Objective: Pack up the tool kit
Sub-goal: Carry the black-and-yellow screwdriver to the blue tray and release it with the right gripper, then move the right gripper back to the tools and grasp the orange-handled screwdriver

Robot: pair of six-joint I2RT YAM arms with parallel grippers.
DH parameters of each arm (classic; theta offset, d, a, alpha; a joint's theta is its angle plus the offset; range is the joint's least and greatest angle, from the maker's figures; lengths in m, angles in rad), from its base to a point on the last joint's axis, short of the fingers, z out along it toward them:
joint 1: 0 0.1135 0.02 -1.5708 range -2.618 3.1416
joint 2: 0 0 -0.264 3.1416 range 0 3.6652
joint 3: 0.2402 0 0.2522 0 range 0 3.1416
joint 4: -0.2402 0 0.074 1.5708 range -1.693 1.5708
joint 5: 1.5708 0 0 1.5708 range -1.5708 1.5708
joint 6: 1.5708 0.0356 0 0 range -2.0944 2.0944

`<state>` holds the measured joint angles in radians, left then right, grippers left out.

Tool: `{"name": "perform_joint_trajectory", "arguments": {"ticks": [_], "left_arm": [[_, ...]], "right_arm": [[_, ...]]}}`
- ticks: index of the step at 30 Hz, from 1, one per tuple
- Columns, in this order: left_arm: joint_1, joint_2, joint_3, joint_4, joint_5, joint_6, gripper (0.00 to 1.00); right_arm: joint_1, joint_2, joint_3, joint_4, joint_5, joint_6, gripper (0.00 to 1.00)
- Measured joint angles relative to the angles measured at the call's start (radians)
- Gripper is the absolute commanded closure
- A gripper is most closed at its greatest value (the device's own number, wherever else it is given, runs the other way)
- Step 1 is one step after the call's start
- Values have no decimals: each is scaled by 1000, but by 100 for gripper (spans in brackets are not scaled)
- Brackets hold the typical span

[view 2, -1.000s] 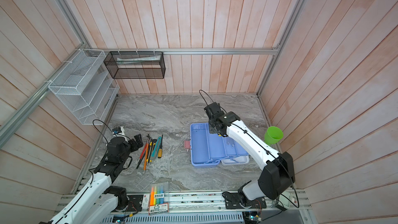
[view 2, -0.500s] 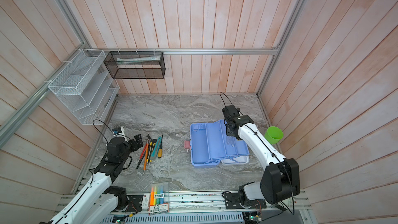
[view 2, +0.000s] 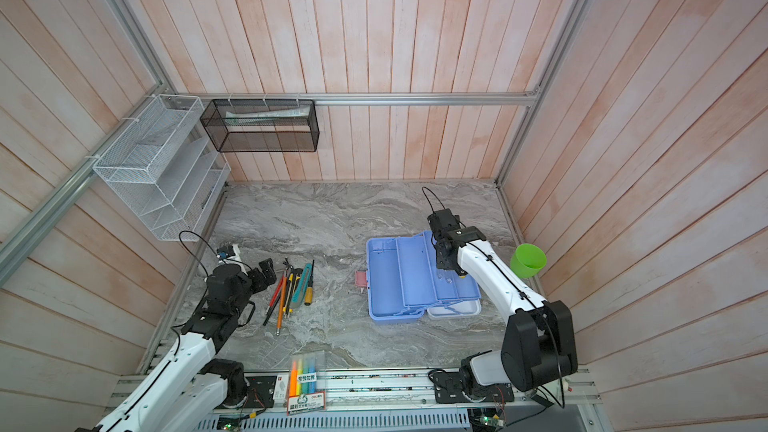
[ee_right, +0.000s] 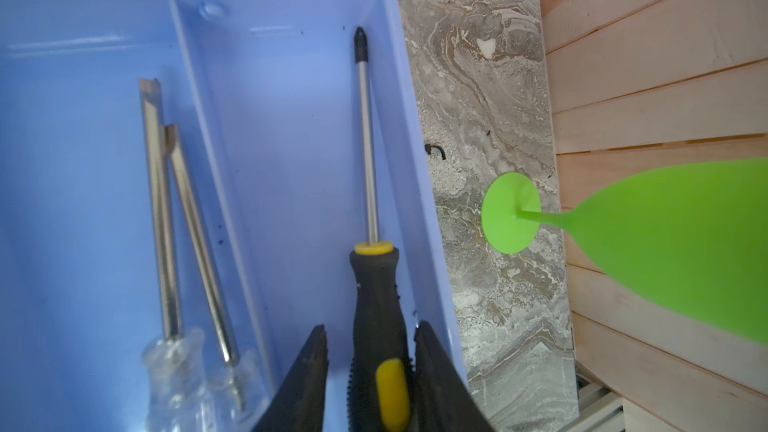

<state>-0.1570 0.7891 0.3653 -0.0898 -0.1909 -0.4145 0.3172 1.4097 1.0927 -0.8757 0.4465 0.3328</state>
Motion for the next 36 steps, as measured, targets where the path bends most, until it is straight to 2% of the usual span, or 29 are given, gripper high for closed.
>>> {"name": "perform_joint_trajectory", "arguments": {"ticks": [5,10,16,21,28,36], "left_arm": [[0,0,0,0,0,0,0],[0,0,0,0,0,0,0],[2,0,0,0,0,0,0],[2,0,0,0,0,0,0],[4,0,0,0,0,0,0],[6,-1,-1,0,0,0,0]], "right_arm": [[35,0,86,-43,-4,4,61],[231,14,202,4,-31,43,59],[482,162,214,232,-220,116,58],[612,356,256,393,-356,186,57],[706,603,452,444,-455,225,57],[756,783,652,338,-428,212,57]]}}
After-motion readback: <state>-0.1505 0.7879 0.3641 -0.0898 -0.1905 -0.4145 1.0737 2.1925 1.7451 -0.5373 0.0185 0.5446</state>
